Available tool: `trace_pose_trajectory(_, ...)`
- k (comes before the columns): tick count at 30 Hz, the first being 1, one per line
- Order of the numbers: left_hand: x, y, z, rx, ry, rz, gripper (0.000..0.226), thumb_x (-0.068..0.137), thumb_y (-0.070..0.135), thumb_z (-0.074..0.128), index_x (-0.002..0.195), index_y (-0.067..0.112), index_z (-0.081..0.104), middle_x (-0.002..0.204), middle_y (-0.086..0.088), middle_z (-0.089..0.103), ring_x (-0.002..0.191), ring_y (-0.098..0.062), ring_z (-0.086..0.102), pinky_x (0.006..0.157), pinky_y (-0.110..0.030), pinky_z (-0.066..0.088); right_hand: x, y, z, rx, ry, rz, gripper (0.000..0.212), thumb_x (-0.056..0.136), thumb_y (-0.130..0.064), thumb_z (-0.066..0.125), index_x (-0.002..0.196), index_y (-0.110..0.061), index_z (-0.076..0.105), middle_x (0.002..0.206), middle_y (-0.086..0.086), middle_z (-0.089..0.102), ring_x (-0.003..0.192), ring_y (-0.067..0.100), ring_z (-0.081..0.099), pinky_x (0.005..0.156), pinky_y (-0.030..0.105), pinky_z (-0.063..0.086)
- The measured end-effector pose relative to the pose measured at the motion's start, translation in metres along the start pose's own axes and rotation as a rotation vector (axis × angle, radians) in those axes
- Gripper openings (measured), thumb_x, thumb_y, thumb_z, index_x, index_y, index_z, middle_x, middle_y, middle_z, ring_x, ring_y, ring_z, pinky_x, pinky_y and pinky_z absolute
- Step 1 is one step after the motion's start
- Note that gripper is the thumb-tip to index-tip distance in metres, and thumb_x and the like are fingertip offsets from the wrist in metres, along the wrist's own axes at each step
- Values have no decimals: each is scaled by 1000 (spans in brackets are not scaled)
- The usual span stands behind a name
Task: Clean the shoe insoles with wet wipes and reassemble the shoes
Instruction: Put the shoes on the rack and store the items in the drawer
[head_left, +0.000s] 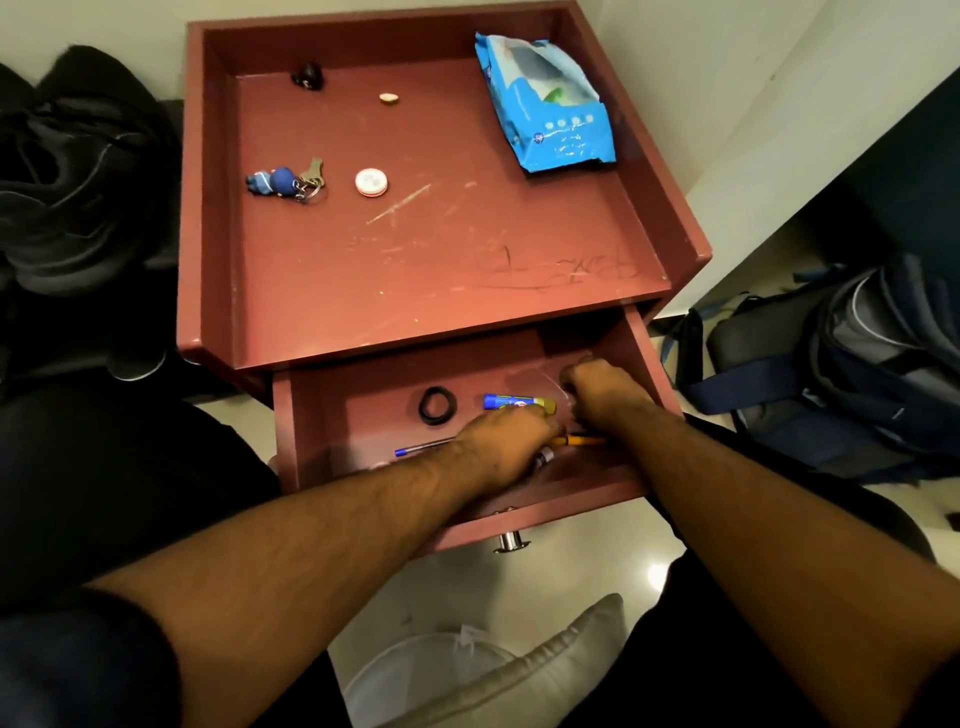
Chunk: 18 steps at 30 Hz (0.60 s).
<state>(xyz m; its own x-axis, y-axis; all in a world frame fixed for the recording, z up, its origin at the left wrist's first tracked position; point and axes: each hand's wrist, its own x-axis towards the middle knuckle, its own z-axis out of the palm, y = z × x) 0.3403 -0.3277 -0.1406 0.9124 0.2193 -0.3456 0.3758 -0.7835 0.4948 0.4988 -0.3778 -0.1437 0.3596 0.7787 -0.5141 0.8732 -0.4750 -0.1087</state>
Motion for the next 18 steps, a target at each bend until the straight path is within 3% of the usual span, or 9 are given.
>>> trace_pose_trajectory(2, 2, 1, -26, -45, 52, -11, 27, 90, 15, 60, 116, 17, 65, 118, -6, 63, 109, -27, 59, 79, -30, 41, -9, -4, -9, 22, 41, 9, 17, 86, -9, 57, 102, -10, 62, 115, 17, 61, 104, 38, 60, 81, 35, 48)
trace_pose_trajectory(6, -15, -6, -98, -47, 86, -42, 8, 84, 17, 72, 91, 14, 73, 83, 0, 66, 82, -20, 63, 71, -29, 47, -33, -22, -37, 70, 126, -25, 8, 86, -15, 59, 92, -11, 62, 105, 17, 63, 97, 38, 59, 68, 32, 37)
trace_pose_trajectory(8, -33, -22, -134, -60, 178, -86, 8, 83, 18, 75, 89, 13, 76, 79, 0, 67, 78, -17, 63, 72, -28, 48, -43, -40, -56, 82, 160, -115, 7, 85, -17, 61, 88, -11, 63, 98, 14, 65, 95, 35, 60, 69, 33, 39)
trace_pose_trajectory(11, -54, -63, -179, -77, 454, -218, 9, 82, 15, 75, 90, 10, 76, 88, -6, 72, 84, -21, 66, 82, -33, 51, -43, -76, -90, 173, 246, -285, 8, 83, -16, 68, 86, -9, 70, 89, 11, 69, 88, 29, 62, 73, 33, 44)
trace_pose_trajectory(14, -64, -116, -213, -33, 681, -422, 20, 84, 10, 70, 104, 11, 73, 108, -10, 71, 100, -27, 64, 91, -36, 49, -18, -116, -123, 233, 387, -432, 14, 81, -12, 70, 93, -7, 72, 97, 13, 70, 93, 28, 62, 80, 31, 42)
trace_pose_trajectory(18, -68, -165, -226, 115, 659, -647, 40, 91, 19, 64, 131, 23, 61, 132, -9, 62, 122, -34, 54, 100, -41, 42, 43, -164, -151, 215, 501, -501, 29, 83, -13, 70, 112, -13, 68, 116, 7, 60, 111, 24, 54, 96, 33, 43)
